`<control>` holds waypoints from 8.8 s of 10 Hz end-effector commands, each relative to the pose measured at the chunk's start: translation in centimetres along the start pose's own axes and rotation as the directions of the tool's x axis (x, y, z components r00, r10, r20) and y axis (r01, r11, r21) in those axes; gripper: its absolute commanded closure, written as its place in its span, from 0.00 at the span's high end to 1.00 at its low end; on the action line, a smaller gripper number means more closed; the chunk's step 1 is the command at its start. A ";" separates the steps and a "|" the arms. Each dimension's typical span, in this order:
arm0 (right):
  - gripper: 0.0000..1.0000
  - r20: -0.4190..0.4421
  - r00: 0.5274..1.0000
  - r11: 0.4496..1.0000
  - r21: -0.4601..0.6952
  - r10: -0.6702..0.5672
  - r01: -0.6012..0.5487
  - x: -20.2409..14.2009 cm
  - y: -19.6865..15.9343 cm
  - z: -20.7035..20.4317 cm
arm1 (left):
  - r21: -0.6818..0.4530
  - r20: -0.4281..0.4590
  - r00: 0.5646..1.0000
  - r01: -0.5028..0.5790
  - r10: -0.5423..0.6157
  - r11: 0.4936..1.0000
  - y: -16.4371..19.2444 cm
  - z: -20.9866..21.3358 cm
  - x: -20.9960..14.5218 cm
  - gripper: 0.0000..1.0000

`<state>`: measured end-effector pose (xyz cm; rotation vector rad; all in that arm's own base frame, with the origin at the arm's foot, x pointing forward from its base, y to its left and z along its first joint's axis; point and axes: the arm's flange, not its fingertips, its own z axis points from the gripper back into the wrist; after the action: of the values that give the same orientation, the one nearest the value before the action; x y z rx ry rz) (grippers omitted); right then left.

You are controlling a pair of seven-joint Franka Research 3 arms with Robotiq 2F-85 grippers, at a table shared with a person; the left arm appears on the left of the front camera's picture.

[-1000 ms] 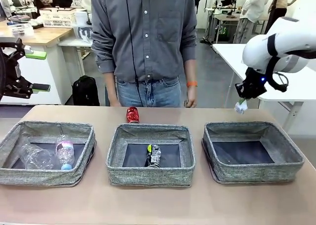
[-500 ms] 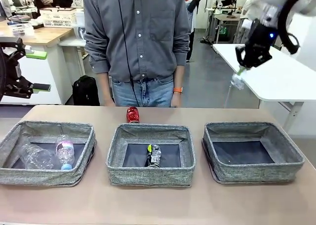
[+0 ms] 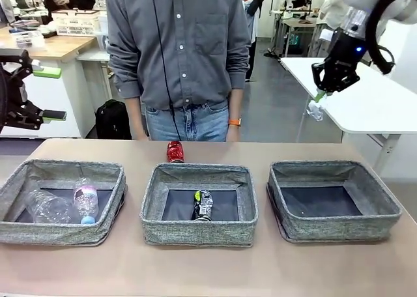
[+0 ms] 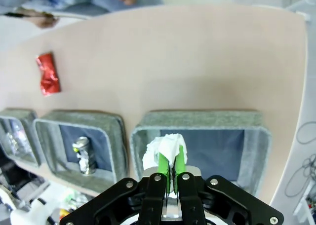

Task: Sort the waste into the appropriate baskets.
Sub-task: Pick up the waste item pointed out by the person, then place the picked waste into the Fabric basket indicated by the person.

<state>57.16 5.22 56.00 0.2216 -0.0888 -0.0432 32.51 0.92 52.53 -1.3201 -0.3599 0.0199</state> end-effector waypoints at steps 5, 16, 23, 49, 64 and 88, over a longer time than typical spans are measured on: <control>0.05 0.042 0.986 0.968 -0.202 0.160 -0.148 1.6 21.8 11.0 | 0.001 -0.010 1.000 -0.005 0.005 1.000 -0.3 0.1 0.0 1.00; 0.05 0.120 0.900 0.908 -0.073 0.418 -0.412 -13.6 38.8 14.8 | 0.001 -0.010 1.000 -0.005 0.005 1.000 -0.3 0.1 0.0 1.00; 0.05 0.239 0.907 0.930 -0.212 0.346 -0.299 -17.7 41.3 16.8 | 0.001 -0.010 1.000 -0.005 0.005 1.000 -0.3 0.1 0.0 1.00; 0.05 0.233 0.889 0.911 -0.227 0.394 -0.344 -17.0 40.5 16.5 | 0.001 -0.010 1.000 -0.005 0.005 1.000 -0.3 0.1 0.0 1.00; 0.05 0.202 0.840 0.864 -0.126 0.503 -0.487 -24.7 10.0 -11.0 | 0.001 -0.010 1.000 -0.005 0.005 1.000 -0.3 0.1 0.0 1.00; 1.00 -0.073 0.997 0.721 0.689 -0.038 0.078 -23.8 4.6 -6.1 | 0.001 -0.010 1.000 -0.005 0.005 1.000 -0.3 0.1 0.0 1.00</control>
<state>34.89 13.89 49.35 0.5705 -0.1352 0.0358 32.57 0.96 52.57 -1.3173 -0.3596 0.0205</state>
